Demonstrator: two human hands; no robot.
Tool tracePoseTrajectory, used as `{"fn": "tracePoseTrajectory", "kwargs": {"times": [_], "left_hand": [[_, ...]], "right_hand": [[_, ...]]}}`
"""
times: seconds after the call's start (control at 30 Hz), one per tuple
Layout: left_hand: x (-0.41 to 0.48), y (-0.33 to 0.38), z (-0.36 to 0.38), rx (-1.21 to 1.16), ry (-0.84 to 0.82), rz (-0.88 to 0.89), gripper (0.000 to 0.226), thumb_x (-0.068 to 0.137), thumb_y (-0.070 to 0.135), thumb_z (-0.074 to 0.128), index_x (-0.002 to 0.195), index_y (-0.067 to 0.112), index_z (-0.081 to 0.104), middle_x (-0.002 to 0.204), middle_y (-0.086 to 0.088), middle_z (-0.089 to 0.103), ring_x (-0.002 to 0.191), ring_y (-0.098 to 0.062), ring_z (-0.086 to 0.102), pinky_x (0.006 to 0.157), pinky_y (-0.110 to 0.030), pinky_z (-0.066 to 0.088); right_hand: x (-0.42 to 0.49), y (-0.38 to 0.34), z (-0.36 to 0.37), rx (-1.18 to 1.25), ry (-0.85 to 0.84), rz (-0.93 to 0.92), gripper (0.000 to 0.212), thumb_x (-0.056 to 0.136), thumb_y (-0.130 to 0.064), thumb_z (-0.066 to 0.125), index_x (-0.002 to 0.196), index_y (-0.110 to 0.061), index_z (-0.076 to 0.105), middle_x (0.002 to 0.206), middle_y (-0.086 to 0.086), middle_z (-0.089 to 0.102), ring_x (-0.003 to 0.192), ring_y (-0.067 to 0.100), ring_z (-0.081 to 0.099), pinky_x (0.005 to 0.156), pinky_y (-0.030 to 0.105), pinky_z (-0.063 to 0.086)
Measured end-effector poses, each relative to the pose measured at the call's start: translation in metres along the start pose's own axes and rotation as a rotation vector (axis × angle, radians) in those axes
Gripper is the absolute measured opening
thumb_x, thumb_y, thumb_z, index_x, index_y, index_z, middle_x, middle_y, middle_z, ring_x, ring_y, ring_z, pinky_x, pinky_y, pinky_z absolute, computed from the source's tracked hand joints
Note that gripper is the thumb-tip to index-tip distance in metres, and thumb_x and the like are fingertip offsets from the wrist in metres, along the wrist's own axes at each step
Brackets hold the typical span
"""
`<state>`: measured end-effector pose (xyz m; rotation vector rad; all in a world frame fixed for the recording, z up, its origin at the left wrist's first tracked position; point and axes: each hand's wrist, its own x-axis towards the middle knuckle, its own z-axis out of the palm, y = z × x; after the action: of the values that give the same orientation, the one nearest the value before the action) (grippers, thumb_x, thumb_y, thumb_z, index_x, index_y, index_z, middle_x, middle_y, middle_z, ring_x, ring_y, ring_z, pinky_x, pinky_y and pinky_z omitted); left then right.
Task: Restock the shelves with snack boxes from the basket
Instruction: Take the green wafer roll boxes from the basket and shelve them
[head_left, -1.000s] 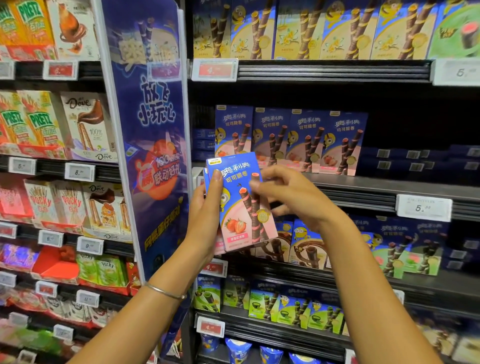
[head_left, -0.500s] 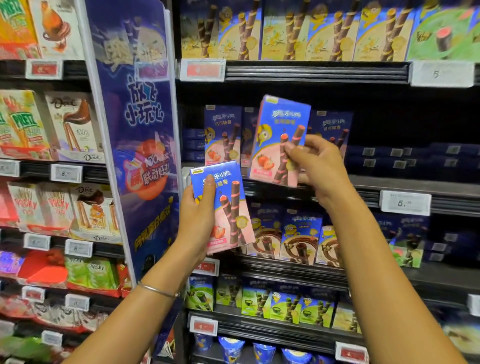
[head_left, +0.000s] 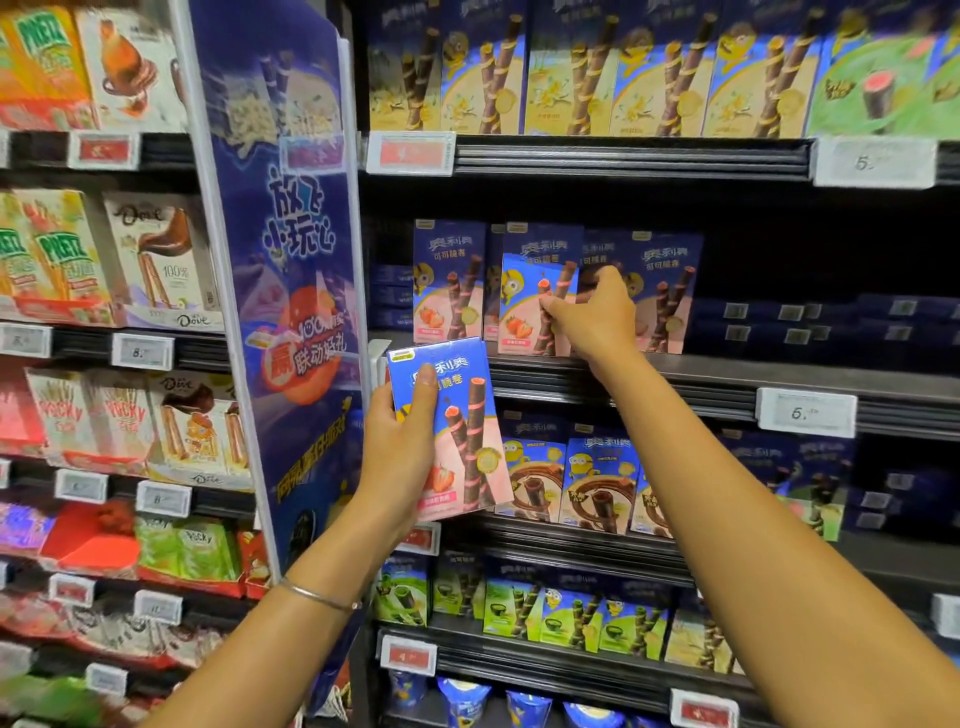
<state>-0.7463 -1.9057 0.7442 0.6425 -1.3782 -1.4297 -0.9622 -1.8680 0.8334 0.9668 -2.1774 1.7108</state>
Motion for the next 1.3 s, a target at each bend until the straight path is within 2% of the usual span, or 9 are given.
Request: {"fn": "tracePoseTrajectory", "kwargs": {"times": [0.13, 0.53, 0.7, 0.83, 0.93, 1.03, 1.13, 1.23, 1.3], "left_hand": [[-0.001, -0.003, -0.001, 0.008, 0.003, -0.01, 0.05, 0.104, 0.052, 0.056, 0.122, 0.006, 0.066, 0.114, -0.019, 0.076, 0.106, -0.042, 0.074, 0.096, -0.062, 0.057], [0.007, -0.008, -0.002, 0.04, -0.012, 0.008, 0.045, 0.103, 0.052, 0.057, 0.121, 0.011, 0.065, 0.099, -0.004, 0.082, 0.089, -0.026, 0.08, 0.079, -0.043, 0.065], [0.009, -0.005, 0.0, 0.025, -0.002, 0.014, 0.042, 0.105, 0.049, 0.057, 0.121, 0.011, 0.066, 0.108, -0.008, 0.08, 0.1, -0.032, 0.078, 0.089, -0.052, 0.062], [0.012, -0.007, 0.0, 0.024, -0.003, 0.021, 0.043, 0.105, 0.05, 0.056, 0.121, 0.011, 0.067, 0.106, -0.006, 0.08, 0.096, -0.029, 0.078, 0.077, -0.038, 0.063], [0.012, -0.007, 0.0, 0.018, -0.011, 0.015, 0.044, 0.105, 0.05, 0.056, 0.121, 0.011, 0.066, 0.105, -0.006, 0.081, 0.095, -0.029, 0.079, 0.082, -0.045, 0.063], [0.013, -0.007, 0.0, 0.007, -0.006, 0.016, 0.044, 0.105, 0.049, 0.056, 0.121, 0.009, 0.067, 0.101, -0.005, 0.081, 0.09, -0.024, 0.079, 0.079, -0.042, 0.064], [0.014, -0.008, -0.001, -0.016, -0.013, 0.001, 0.047, 0.105, 0.05, 0.055, 0.123, 0.008, 0.066, 0.104, -0.008, 0.081, 0.085, -0.02, 0.079, 0.068, -0.031, 0.064], [0.013, -0.008, 0.001, -0.029, -0.014, -0.002, 0.048, 0.105, 0.051, 0.054, 0.123, 0.008, 0.066, 0.106, -0.008, 0.081, 0.094, -0.028, 0.079, 0.081, -0.043, 0.065], [0.012, -0.007, 0.004, -0.046, -0.017, 0.005, 0.049, 0.106, 0.052, 0.053, 0.124, 0.008, 0.066, 0.106, -0.009, 0.081, 0.098, -0.033, 0.078, 0.09, -0.052, 0.063]], "right_hand": [[0.001, 0.002, 0.008, -0.067, -0.024, -0.021, 0.059, 0.078, -0.027, 0.084, 0.123, -0.009, 0.052, 0.122, 0.012, 0.062, 0.109, 0.031, 0.062, 0.092, 0.051, 0.053], [0.005, 0.002, 0.03, -0.206, 0.034, -0.025, 0.058, 0.083, -0.037, 0.08, 0.124, -0.008, 0.049, 0.129, 0.015, 0.056, 0.113, 0.036, 0.059, 0.08, 0.044, 0.049], [0.007, 0.002, 0.034, -0.232, 0.031, -0.017, 0.057, 0.083, -0.04, 0.079, 0.121, -0.009, 0.05, 0.127, 0.015, 0.057, 0.111, 0.038, 0.059, 0.085, 0.049, 0.053], [0.009, 0.003, 0.037, -0.239, 0.041, -0.007, 0.057, 0.084, -0.04, 0.079, 0.122, -0.01, 0.05, 0.127, 0.014, 0.057, 0.112, 0.038, 0.059, 0.084, 0.048, 0.051], [0.008, 0.004, 0.037, -0.233, 0.034, -0.009, 0.06, 0.084, -0.039, 0.079, 0.126, -0.009, 0.049, 0.13, 0.014, 0.055, 0.115, 0.036, 0.058, 0.085, 0.047, 0.051], [-0.002, 0.003, 0.029, -0.173, 0.074, -0.035, 0.062, 0.084, -0.04, 0.079, 0.129, -0.011, 0.047, 0.129, 0.011, 0.054, 0.114, 0.031, 0.057, 0.083, 0.042, 0.049], [-0.029, 0.002, 0.014, 0.063, 0.13, -0.127, 0.043, 0.088, -0.036, 0.074, 0.122, -0.017, 0.055, 0.117, 0.001, 0.06, 0.102, 0.012, 0.061, 0.084, 0.033, 0.053], [-0.07, 0.003, -0.001, 0.291, 0.033, -0.18, 0.022, 0.092, -0.031, 0.071, 0.108, -0.016, 0.064, 0.097, -0.012, 0.065, 0.083, -0.007, 0.06, 0.075, 0.018, 0.05], [-0.095, 0.01, -0.005, 0.343, -0.122, -0.148, 0.017, 0.093, -0.031, 0.07, 0.102, -0.017, 0.067, 0.096, -0.008, 0.068, 0.085, 0.0, 0.064, 0.074, 0.025, 0.053]]}}
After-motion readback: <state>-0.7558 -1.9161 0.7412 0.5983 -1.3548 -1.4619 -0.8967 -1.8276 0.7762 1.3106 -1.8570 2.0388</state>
